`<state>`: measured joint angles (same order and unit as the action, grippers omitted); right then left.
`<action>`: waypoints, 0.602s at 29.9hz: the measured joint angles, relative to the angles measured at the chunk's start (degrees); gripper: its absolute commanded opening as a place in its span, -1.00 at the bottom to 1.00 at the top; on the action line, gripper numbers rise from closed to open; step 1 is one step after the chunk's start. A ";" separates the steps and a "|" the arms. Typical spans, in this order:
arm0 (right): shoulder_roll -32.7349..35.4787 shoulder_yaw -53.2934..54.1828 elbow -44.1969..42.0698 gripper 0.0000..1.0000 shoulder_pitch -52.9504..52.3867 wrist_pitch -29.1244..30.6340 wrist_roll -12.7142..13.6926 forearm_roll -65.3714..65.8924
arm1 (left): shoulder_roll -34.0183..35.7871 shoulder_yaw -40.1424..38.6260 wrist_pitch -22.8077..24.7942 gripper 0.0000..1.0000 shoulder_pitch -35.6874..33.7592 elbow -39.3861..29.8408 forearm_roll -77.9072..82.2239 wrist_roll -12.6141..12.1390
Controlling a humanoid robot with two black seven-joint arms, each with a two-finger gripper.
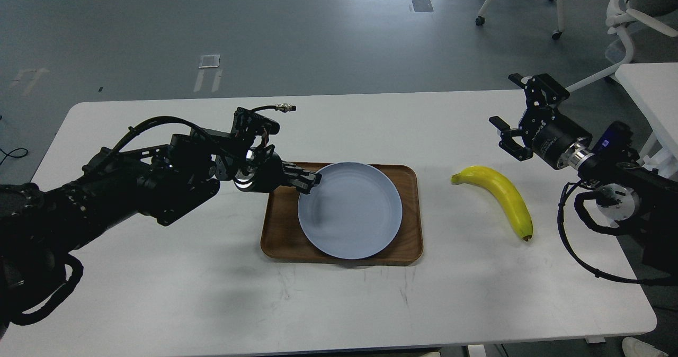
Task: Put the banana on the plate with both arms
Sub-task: 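Lower the plate flat onto the tray and open the left gripper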
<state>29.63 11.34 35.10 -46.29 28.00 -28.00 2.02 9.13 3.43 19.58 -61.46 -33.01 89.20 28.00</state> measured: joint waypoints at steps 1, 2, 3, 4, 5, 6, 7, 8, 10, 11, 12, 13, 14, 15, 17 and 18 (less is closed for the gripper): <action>0.00 0.00 0.02 0.99 0.02 0.00 0.00 0.00 | -0.13 0.00 0.06 -1.00 0.04 0.29 -0.02 0.00; 0.00 -0.01 0.05 0.99 0.04 0.00 0.00 0.00 | -0.31 0.00 0.08 -1.00 0.11 0.49 -0.05 0.00; 0.00 -0.01 0.07 0.99 0.04 0.00 0.00 0.02 | -0.43 0.00 0.09 -1.00 0.21 0.59 -0.11 0.00; 0.00 -0.01 0.07 0.99 0.07 0.00 0.00 0.04 | -0.52 0.00 0.10 -1.00 0.34 0.66 -0.18 0.00; 0.00 -0.06 0.07 0.99 0.11 0.00 0.00 0.07 | -0.55 0.00 0.11 -1.00 0.44 0.73 -0.25 0.00; 0.00 -0.11 0.07 0.99 0.15 0.00 0.00 0.08 | -0.60 0.00 0.11 -1.00 0.50 0.78 -0.29 0.00; 0.00 -0.14 0.06 0.99 0.19 0.00 0.00 0.08 | -0.65 0.00 0.11 -0.90 0.56 0.85 -0.37 0.00; 0.00 -0.16 0.06 0.99 0.22 0.00 0.00 0.09 | -0.71 0.00 0.11 -0.48 0.58 0.97 -0.43 0.00; 0.00 -0.18 0.06 0.99 0.25 0.00 0.00 0.09 | -0.81 -0.02 0.11 -0.07 0.58 1.21 -0.63 0.00; -0.02 -0.18 0.07 0.99 0.28 0.00 0.00 0.09 | -0.86 -0.04 0.06 0.00 0.58 1.30 -0.84 0.00; -0.05 -0.18 0.07 0.99 0.30 0.00 0.00 0.09 | -0.96 -0.06 -0.06 0.11 0.57 1.35 -1.00 0.00; -0.07 -0.19 0.06 0.99 0.31 0.00 0.00 0.09 | -1.14 -0.07 -0.18 0.38 0.57 1.39 -1.17 0.00; -0.09 -0.19 0.06 0.99 0.32 0.00 0.00 0.09 | -1.32 -0.08 -0.24 0.57 0.56 1.41 -1.28 0.00; -0.09 -0.19 0.06 0.99 0.32 0.00 0.00 0.11 | -1.42 -0.09 -0.29 0.62 0.53 1.42 -1.35 0.00; -0.09 -0.19 0.00 0.99 0.38 0.00 0.00 0.13 | -1.57 -0.18 -0.44 0.79 0.32 1.53 -1.46 0.00; -0.09 -0.19 0.00 0.99 0.40 0.00 0.00 0.15 | -1.64 -0.23 -0.52 0.85 0.24 1.55 -1.49 0.00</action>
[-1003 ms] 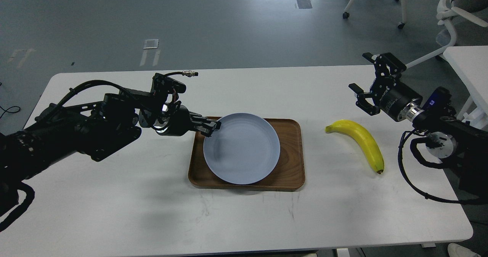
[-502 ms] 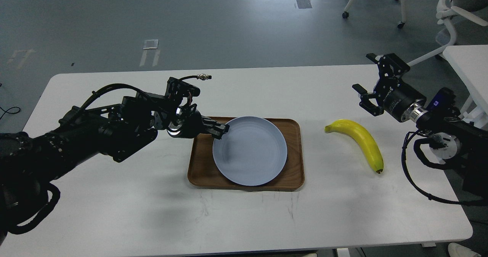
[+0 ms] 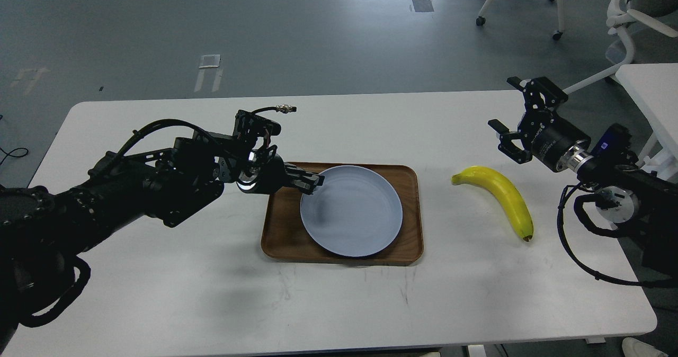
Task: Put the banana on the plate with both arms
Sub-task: 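Lower the plate flat onto the tray and open the left gripper, then raise the left gripper away from the plate, then reach the right gripper down and grasp the yellow banana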
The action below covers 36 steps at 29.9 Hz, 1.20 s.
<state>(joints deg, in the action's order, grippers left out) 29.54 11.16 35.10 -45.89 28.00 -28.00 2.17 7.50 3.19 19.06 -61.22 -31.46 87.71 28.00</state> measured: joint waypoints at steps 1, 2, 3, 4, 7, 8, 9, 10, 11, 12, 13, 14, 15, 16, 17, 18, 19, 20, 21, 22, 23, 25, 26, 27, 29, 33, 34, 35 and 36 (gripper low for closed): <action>0.00 0.00 0.01 0.99 0.00 0.00 0.00 0.01 | -0.06 -0.07 -0.09 0.95 -0.10 -0.01 -0.07 0.00; -0.01 0.00 0.02 0.99 0.01 0.00 0.00 0.03 | -0.09 -0.16 -0.16 0.95 -0.21 -0.01 -0.29 0.00; -0.01 -0.01 0.04 0.99 0.01 0.00 0.00 0.03 | -0.12 -0.20 -0.20 0.95 -0.33 0.00 -0.86 0.00; -0.01 -0.03 0.05 0.99 0.01 0.00 0.00 0.05 | -0.15 -0.20 -0.22 0.95 -0.46 0.02 -1.81 0.00; 0.27 -0.16 0.15 0.99 -0.05 0.00 0.00 0.49 | -0.23 -0.46 -0.41 0.95 -1.27 0.00 -7.63 0.00; 0.76 -0.18 0.24 0.99 -0.21 0.01 0.00 0.65 | -0.09 -0.62 -0.61 0.95 -1.70 0.00 -10.16 0.00; 1.55 -0.35 0.39 0.99 -0.40 0.00 0.00 0.97 | 0.21 -0.73 -0.81 0.95 -2.05 -0.09 -13.60 0.00; 2.31 -0.68 0.54 0.99 -0.58 0.00 0.00 1.42 | 0.51 -0.84 -0.96 0.95 -2.30 -0.18 -16.86 0.00; 3.23 -1.45 0.86 0.99 -1.04 0.00 0.00 2.56 | 1.04 -1.05 -1.08 0.95 -2.55 -0.30 -21.85 0.00; 4.13 -2.66 1.44 0.99 -1.89 0.00 0.00 4.61 | 1.85 -1.24 -1.09 0.95 -2.69 -0.45 -28.14 0.00; 4.90 -3.74 1.95 0.99 -2.74 0.00 0.00 6.56 | 2.72 -1.37 -1.08 0.95 -2.78 -0.56 -33.49 0.00; 5.74 -4.82 2.49 0.99 -3.66 0.00 0.00 8.77 | 3.70 -1.47 -0.97 0.95 -2.86 -0.64 -39.17 0.00; 6.74 -5.90 3.19 0.99 -4.66 0.00 0.00 11.38 | 4.71 -1.50 -0.75 0.95 -2.86 -0.96 -44.95 0.00; 7.76 -6.81 3.95 0.99 -5.76 0.02 0.00 13.91 | 5.53 -1.52 -0.59 0.95 -2.86 -1.34 -49.44 0.00; 8.65 -7.57 4.58 0.99 -6.81 0.01 0.00 16.21 | 6.54 -1.64 -0.44 0.95 -2.86 -2.04 -54.26 0.00; 9.74 -8.67 5.34 0.99 -8.27 0.02 0.00 19.60 | 7.99 -2.00 -0.21 0.95 -2.86 -3.32 -58.76 0.00; 10.62 -9.79 5.88 0.99 -9.74 0.01 0.00 23.22 | 9.58 -2.73 0.02 0.95 -2.81 -4.79 -62.29 0.00; 11.19 -10.87 6.23 0.99 -11.13 0.01 0.00 26.94 | 11.11 -3.89 0.41 0.95 -2.53 -6.45 -64.68 0.00; 11.60 -11.87 6.51 0.99 -12.39 0.01 0.00 30.32 | 12.46 -5.05 0.84 0.95 -2.22 -8.06 -66.52 0.00; 11.85 -12.83 6.88 0.99 -13.65 0.02 -0.01 34.08 | 13.77 -6.66 1.51 0.95 -1.68 -9.81 -67.74 0.00; 12.02 -13.80 7.30 0.99 -14.86 0.02 0.00 37.74 | 15.06 -8.78 2.34 0.95 -0.72 -11.55 -68.47 0.00; 12.20 -15.94 8.17 0.99 -17.28 0.02 0.00 45.24 | 17.30 -14.70 4.24 0.95 2.56 -14.61 -69.21 0.00; 12.17 -17.07 8.48 0.99 -18.39 0.02 -0.01 48.67 | 18.01 -17.82 5.22 0.95 4.37 -15.84 -69.37 -0.01; 12.00 -18.18 8.64 0.99 -19.39 0.02 -0.01 51.55 | 18.47 -20.48 6.08 0.95 5.88 -16.89 -69.46 0.00; 11.56 -20.64 8.71 0.98 -21.03 0.00 0.00 56.14 | 19.27 -24.12 7.38 0.95 8.17 -18.49 -69.50 0.00; 8.93 -28.36 7.99 0.98 -24.11 0.00 -0.01 64.33 | 21.89 -27.90 8.78 0.95 11.89 -21.35 -69.54 0.00; 8.37 -30.27 7.65 0.98 -24.62 0.00 -0.01 65.76 | 22.20 -28.26 8.85 0.95 12.45 -21.73 -69.54 0.00; 7.85 -31.88 7.27 0.98 -25.00 -0.01 -0.01 66.74 | 22.36 -28.44 8.89 0.95 12.89 -21.92 -69.54 0.00; 7.17 -33.64 6.76 0.98 -25.29 0.00 -0.01 68.16 | 22.46 -28.57 8.91 0.95 13.33 -22.03 -69.54 0.00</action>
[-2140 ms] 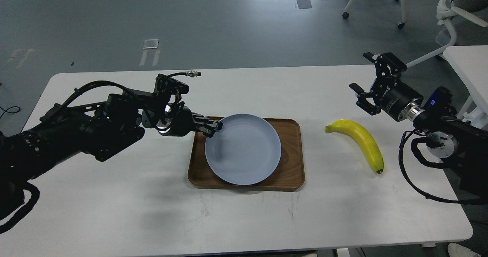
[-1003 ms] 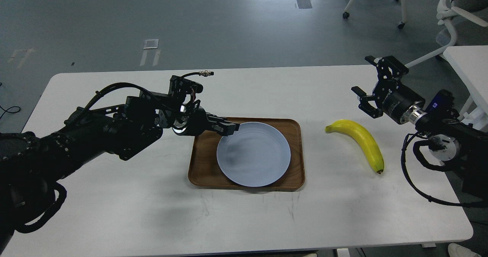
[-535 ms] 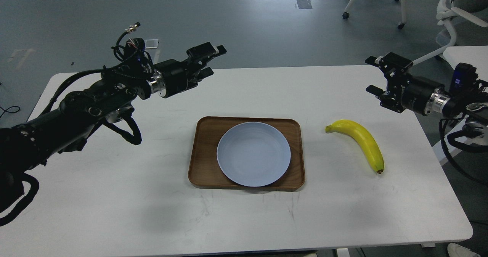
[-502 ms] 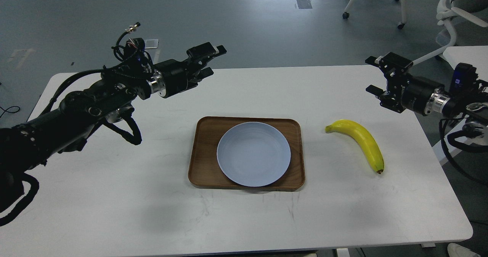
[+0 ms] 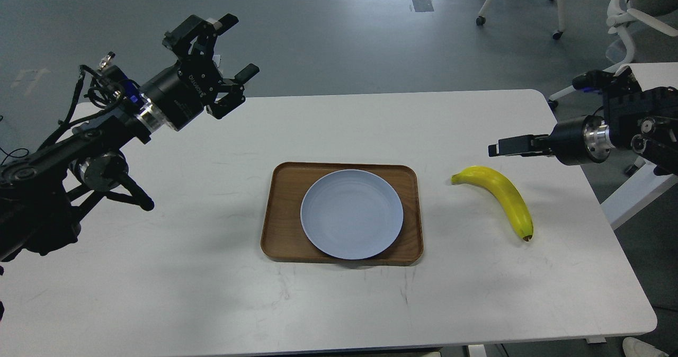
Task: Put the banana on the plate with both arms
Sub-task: 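Reach the right gripper down and grasp the yellow banana, then lift the banana with the right gripper and move it over the plate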
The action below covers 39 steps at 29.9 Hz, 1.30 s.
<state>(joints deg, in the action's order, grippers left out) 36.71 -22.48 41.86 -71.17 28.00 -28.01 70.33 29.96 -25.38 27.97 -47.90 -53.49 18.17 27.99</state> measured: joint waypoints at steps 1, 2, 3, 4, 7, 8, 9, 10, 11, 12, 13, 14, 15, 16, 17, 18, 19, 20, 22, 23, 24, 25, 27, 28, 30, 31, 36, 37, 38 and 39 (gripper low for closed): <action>-0.65 -1.49 -0.54 0.98 -0.16 0.00 -0.01 1.14 | 0.05 -0.08 0.00 0.95 0.34 -0.04 0.00 0.00; -1.22 -2.76 -1.18 0.98 -0.24 0.00 0.00 2.24 | 0.06 -0.14 0.01 0.95 0.55 -0.08 0.00 0.00; -1.63 -3.61 -1.67 0.98 -0.25 0.00 0.00 2.99 | 0.05 -0.16 0.02 0.95 0.71 -0.09 0.00 0.00; -2.14 -4.45 -2.07 0.98 -0.25 0.00 0.00 3.58 | 0.00 -0.17 0.03 0.95 0.78 -0.11 0.00 0.00; -3.51 -5.94 -2.97 0.98 -0.18 0.00 0.00 4.21 | -0.21 -0.32 0.05 0.95 0.85 -0.17 0.00 0.00; -4.01 -6.30 -3.42 0.98 -0.05 0.00 0.00 4.25 | -0.27 -0.35 0.05 0.95 0.85 -0.19 0.00 0.00; -4.68 -6.82 -4.14 0.98 0.14 0.00 0.00 4.27 | -0.33 -0.36 0.05 0.95 0.86 -0.20 0.00 0.00; -5.55 -7.49 -4.97 0.97 0.37 -0.01 0.00 4.29 | -0.36 -0.36 0.05 0.95 0.88 -0.20 0.00 0.00; -6.25 -8.05 -5.52 0.95 0.56 0.00 -0.02 4.28 | -0.39 -0.38 0.05 0.95 0.87 -0.20 0.00 0.00; -6.84 -8.49 -5.97 0.94 0.67 -0.06 0.00 4.29 | -0.40 -0.38 0.05 0.95 0.90 -0.21 0.00 0.00; -7.47 -8.91 -6.39 0.93 0.78 -0.29 0.00 4.29 | -0.41 -0.38 0.05 0.95 0.93 -0.20 0.00 0.00; -7.95 -9.20 -6.62 0.92 0.88 -0.51 -0.01 4.29 | -0.43 -0.38 0.05 0.95 0.94 -0.21 0.00 0.00; -8.28 -9.36 -6.76 0.92 0.97 -0.68 0.00 4.29 | -0.43 -0.40 0.05 0.95 0.97 -0.22 0.01 0.00; -8.72 -9.47 -6.97 0.86 1.16 -0.86 0.00 4.29 | -0.43 -0.58 0.05 0.95 1.00 -0.23 0.01 0.00; -9.07 -9.54 -7.11 0.79 1.38 -0.97 -0.01 4.27 | -0.43 -0.77 0.05 0.95 1.02 -0.23 0.01 0.00; -9.38 -9.56 -7.33 0.77 1.63 -1.05 0.00 4.24 | -0.43 -0.94 0.05 0.95 1.08 -0.23 0.02 0.00; -9.75 -9.56 -7.62 0.60 1.98 -1.12 0.00 4.23 | -0.43 -1.11 0.04 0.95 1.17 -0.23 0.02 0.00; -10.10 -9.56 -7.79 0.37 2.32 -1.16 0.00 4.22 | -0.43 -1.20 0.04 0.95 1.24 -0.23 0.02 0.00; -10.51 -9.56 -7.92 0.08 2.81 -1.19 0.00 4.16 | -0.48 -1.31 0.05 0.95 1.31 -0.23 0.02 0.00; -10.61 -9.56 -7.94 -0.24 2.99 -1.19 0.00 4.15 | -0.54 -1.33 0.04 0.95 1.38 -0.22 0.04 0.00; -10.65 -9.56 -7.94 -0.41 3.09 -1.20 0.00 4.14 | -0.57 -1.33 0.04 0.95 1.45 -0.23 0.06 0.00; -10.65 -9.57 -7.94 -0.59 3.14 -1.19 0.01 4.13 | -0.59 -1.34 0.04 0.95 1.62 -0.23 0.08 0.00; -10.60 -9.63 -7.86 -0.78 3.15 -1.20 0.01 4.12 | -0.60 -1.37 0.04 0.95 1.99 -0.22 0.10 0.01; -10.49 -9.66 -7.66 -0.84 3.15 -1.20 0.01 4.11 | -0.60 -1.39 0.04 0.95 2.09 -0.22 0.10 0.01; -10.21 -9.69 -7.25 -0.89 3.14 -1.20 0.00 4.10 | -0.60 -1.43 0.03 0.95 2.21 -0.21 0.10 0.01; -10.07 -9.71 -7.11 -0.93 3.13 -1.20 0.00 4.09 | -0.62 -1.43 0.03 0.95 2.25 -0.20 0.11 0.01; -8.49 -9.75 -5.53 -0.93 2.19 -1.20 0.02 4.04 | -0.69 -1.44 0.03 0.95 2.27 -0.20 0.11 0.01; -8.06 -9.73 -4.85 -0.93 1.75 -1.20 0.01 4.00 | -0.68 -1.44 0.03 0.95 2.27 -0.20 0.11 0.01; -7.50 -9.70 -3.93 -0.93 0.94 -1.20 0.00 3.99 | -0.68 -1.44 0.03 0.95 2.27 -0.20 0.11 0.01; -6.81 -9.63 -2.79 -0.93 -0.46 -1.19 0.01 3.93 | -0.68 -1.44 0.03 0.95 2.28 -0.20 0.11 0.01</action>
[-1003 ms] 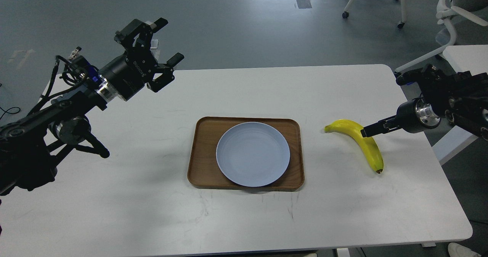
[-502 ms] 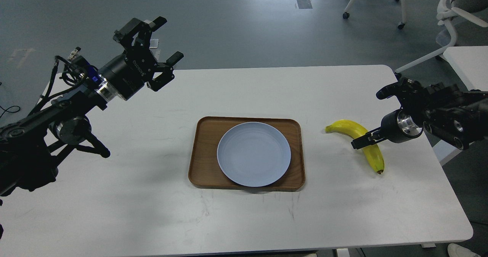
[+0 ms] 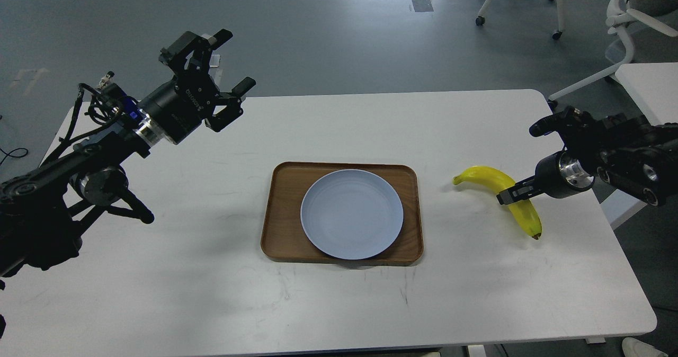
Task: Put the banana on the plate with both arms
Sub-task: 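Lift the banana with the right gripper and move it over the plate, then lower the banana onto the plate and open the right gripper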
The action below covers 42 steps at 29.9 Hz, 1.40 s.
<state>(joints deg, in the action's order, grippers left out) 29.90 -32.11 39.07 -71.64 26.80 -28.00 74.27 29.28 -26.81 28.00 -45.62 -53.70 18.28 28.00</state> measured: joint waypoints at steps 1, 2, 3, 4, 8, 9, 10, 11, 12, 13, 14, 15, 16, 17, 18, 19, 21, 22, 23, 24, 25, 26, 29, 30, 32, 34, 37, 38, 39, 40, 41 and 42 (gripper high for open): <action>0.53 0.10 0.89 -0.93 -1.32 0.00 0.01 -0.06 | 0.02 0.00 0.00 0.95 0.00 0.00 0.00 0.00; 0.96 0.14 1.93 -0.93 -2.77 0.00 0.01 -0.09 | 0.04 0.00 0.00 0.95 0.00 0.00 0.00 0.00; 1.21 0.14 3.04 -0.92 -4.16 0.04 0.00 -0.09 | 0.06 0.00 0.00 0.95 0.00 0.00 0.00 0.00; 1.31 0.15 3.74 -0.92 -5.19 0.08 0.00 -0.11 | 0.07 -0.02 0.00 0.95 0.01 0.00 0.00 0.00; 0.11 0.15 6.51 -0.90 -9.39 0.39 0.01 -0.90 | 0.08 -0.13 0.00 0.95 0.00 0.00 0.00 0.00; -0.93 0.15 6.95 -0.89 -10.14 0.52 0.00 -1.33 | 0.08 -0.23 0.00 0.95 0.01 0.00 0.00 0.00; -1.76 0.15 7.18 -0.89 -10.60 0.59 0.00 -1.75 | 0.08 -0.29 0.00 0.95 0.01 -0.01 0.00 0.00; -2.84 0.14 7.34 -0.88 -11.05 0.68 0.01 -2.62 | 0.14 -0.31 0.00 0.95 0.01 0.00 0.00 0.00; -4.29 0.13 7.45 -0.88 -11.48 0.84 0.01 -3.95 | 0.16 -0.37 0.00 0.95 0.01 0.00 0.00 0.00; -5.90 0.12 7.53 -0.88 -11.82 0.97 0.00 -5.37 | 0.16 -0.38 0.00 0.95 0.01 0.00 0.00 0.00; -7.48 0.08 7.52 -0.88 -11.99 1.05 0.01 -6.65 | 0.16 -0.38 0.00 0.95 0.01 0.00 -0.01 0.00; -9.30 0.06 7.49 -0.88 -12.09 1.12 -0.01 -7.85 | 0.16 -0.43 0.00 0.95 0.00 0.00 -0.03 0.00; -11.24 -0.02 7.25 -0.88 -12.13 1.18 0.01 -9.24 | 0.16 -0.46 0.00 0.95 0.00 0.00 -0.02 0.00; -12.85 -0.08 6.96 -0.88 -12.15 1.20 0.01 -10.10 | 0.15 -0.47 0.00 0.95 0.00 0.00 -0.02 0.00; -14.50 -0.09 6.67 -0.87 -12.17 1.20 -0.01 -10.77 | 0.12 -0.49 0.00 0.95 -0.03 0.00 -0.03 0.00; -15.93 -0.12 6.05 -0.86 -12.18 1.20 0.01 -11.44 | 0.11 -0.50 0.00 0.95 -0.03 0.00 -0.02 0.00; -19.51 -0.32 4.58 -0.85 -12.18 1.20 -0.01 -12.62 | 0.07 -0.53 0.00 0.95 -0.10 -0.01 -0.05 0.00; -21.15 -0.69 3.86 -0.83 -12.09 1.20 0.00 -13.01 | 0.07 -0.53 0.00 0.95 -0.10 -0.01 -0.06 0.00; -22.61 -1.14 3.17 -0.79 -11.84 1.20 0.00 -13.40 | 0.07 -0.56 0.00 0.95 -0.10 -0.01 -0.08 0.00; -23.65 -1.51 2.68 -0.78 -11.63 1.20 0.00 -13.74 | 0.03 -0.61 0.00 0.95 -0.11 -0.01 -0.08 0.00; -24.74 -1.97 1.91 -0.76 -11.39 1.20 0.00 -14.30 | 0.01 -0.76 0.00 0.95 -0.10 -0.01 -0.08 0.00; -25.65 -2.41 1.26 -0.73 -11.12 1.19 0.01 -14.89 | 0.00 -0.95 0.00 0.95 -0.10 -0.01 -0.08 0.00; -27.88 -3.95 0.05 -0.72 -9.85 1.20 0.00 -16.13 | -0.01 -1.20 0.00 0.95 -0.10 -0.01 -0.08 0.00; -28.37 -4.36 -0.32 -0.72 -9.50 1.20 0.00 -16.30 | -0.01 -1.25 0.00 0.95 -0.10 -0.01 -0.08 0.00; -28.95 -4.70 -1.05 -0.61 -8.97 1.20 0.00 -16.46 | -0.01 -1.29 0.00 0.95 -0.10 -0.01 -0.08 0.00; -29.37 -4.83 -1.32 -0.51 -8.52 1.20 0.00 -16.50 | -0.01 -1.31 0.00 0.95 -0.10 -0.01 -0.06 0.00; -29.80 -4.88 -1.65 -0.14 -8.18 1.20 0.00 -16.53 | -0.01 -1.31 0.00 0.95 -0.10 -0.01 -0.04 0.00; -29.84 -4.89 -1.84 0.01 -8.11 1.20 0.00 -16.53 | -0.01 -1.31 0.00 0.95 -0.10 -0.01 -0.04 0.00; -29.86 -4.89 -1.99 0.05 -8.02 1.20 0.00 -16.53 | -0.01 -1.31 0.00 0.95 -0.10 -0.01 -0.04 0.00; -29.88 -4.91 -2.14 0.11 -7.93 1.20 0.00 -16.53 | -0.01 -1.32 0.00 0.95 -0.10 -0.01 -0.04 0.00; -29.89 -4.94 -2.27 0.15 -7.87 1.20 0.00 -16.53 | 0.00 -1.31 0.00 0.95 -0.10 -0.01 -0.04 0.00; -29.89 -4.95 -2.37 0.18 -7.83 1.20 0.00 -16.53 | 0.01 -1.31 0.00 0.95 -0.10 -0.01 -0.04 0.00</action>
<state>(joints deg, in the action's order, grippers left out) 0.01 -37.07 36.70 -79.47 28.00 -28.00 57.74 29.29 -28.13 28.00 -45.72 -53.70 18.24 28.00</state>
